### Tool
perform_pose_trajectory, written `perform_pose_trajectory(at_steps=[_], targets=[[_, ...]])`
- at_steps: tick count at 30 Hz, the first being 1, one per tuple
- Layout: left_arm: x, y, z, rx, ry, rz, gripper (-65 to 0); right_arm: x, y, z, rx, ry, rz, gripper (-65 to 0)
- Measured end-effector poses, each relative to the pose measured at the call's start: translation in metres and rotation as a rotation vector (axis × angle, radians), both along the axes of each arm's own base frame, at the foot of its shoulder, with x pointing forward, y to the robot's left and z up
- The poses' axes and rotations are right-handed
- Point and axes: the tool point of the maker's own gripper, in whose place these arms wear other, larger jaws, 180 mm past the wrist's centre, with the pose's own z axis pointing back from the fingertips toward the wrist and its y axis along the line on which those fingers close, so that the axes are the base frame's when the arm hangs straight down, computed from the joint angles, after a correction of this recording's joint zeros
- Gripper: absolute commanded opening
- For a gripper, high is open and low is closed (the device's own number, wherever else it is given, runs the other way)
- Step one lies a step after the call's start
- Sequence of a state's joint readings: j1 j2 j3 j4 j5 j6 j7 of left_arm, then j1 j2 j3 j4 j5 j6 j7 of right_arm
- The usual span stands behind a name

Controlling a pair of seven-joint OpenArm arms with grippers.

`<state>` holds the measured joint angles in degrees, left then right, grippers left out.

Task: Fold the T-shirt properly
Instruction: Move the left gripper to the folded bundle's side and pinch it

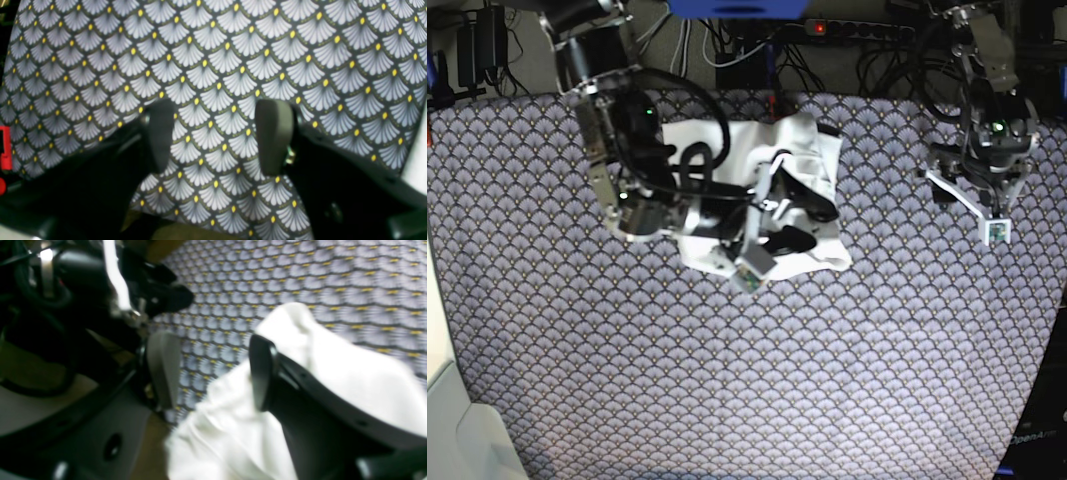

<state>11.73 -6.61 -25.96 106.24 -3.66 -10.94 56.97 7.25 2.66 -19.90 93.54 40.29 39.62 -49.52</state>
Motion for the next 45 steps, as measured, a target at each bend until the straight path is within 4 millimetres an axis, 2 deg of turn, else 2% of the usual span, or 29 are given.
perform_pose_trajectory(at_steps=[2,4,9,12,18,24,26,31,35,39,41,45], targets=[[0.000,-0.002,0.004,0.000,-0.009,-0.002,-27.0,0.005,-0.013,0.006,-0.014,-0.033,-0.021,-42.6],[0.005,-0.011,0.016,-0.041,-0.058,-0.020,-27.0,0.015,-0.032,0.009,-0.027,-0.056,-0.065,-45.0],[0.008,-0.036,0.029,-0.191,-0.124,-0.061,-26.9,0.041,-0.088,0.006,-0.081,-0.067,-0.207,-45.5],[0.010,-0.042,0.032,-0.235,-0.141,-0.078,-26.7,0.040,-0.103,0.000,-0.087,-0.048,-0.246,-45.6],[0.011,-0.048,0.035,-0.273,-0.154,-0.088,-26.6,0.027,-0.109,-0.038,-0.100,0.075,-0.264,-45.6],[0.008,-0.057,0.036,-0.327,-0.160,-0.103,-26.5,0.032,-0.113,-0.067,-0.079,0.179,-0.293,-45.6],[0.010,-0.065,0.040,-0.382,-0.179,-0.115,-26.5,0.040,-0.113,-0.070,-0.051,0.191,-0.315,-45.6],[0.014,-0.084,0.052,-0.504,-0.215,-0.169,-26.5,0.039,-0.114,-0.076,-0.043,0.210,-0.323,-45.6],[0.015,-0.119,0.035,-0.587,-0.151,-0.245,-26.5,0.039,-0.114,-0.076,-0.044,0.210,-0.322,-45.6],[0.020,-0.144,0.013,-0.634,-0.074,-0.287,-26.5,0.038,-0.114,-0.077,-0.044,0.213,-0.322,-45.6],[0.025,-0.150,0.012,-0.649,-0.070,-0.297,-26.4,0.037,-0.113,-0.077,-0.045,0.215,-0.320,-45.6],[0.031,-0.150,0.012,-0.647,-0.070,-0.301,-25.2,0.033,-0.105,-0.079,-0.055,0.212,-0.288,-45.6]])
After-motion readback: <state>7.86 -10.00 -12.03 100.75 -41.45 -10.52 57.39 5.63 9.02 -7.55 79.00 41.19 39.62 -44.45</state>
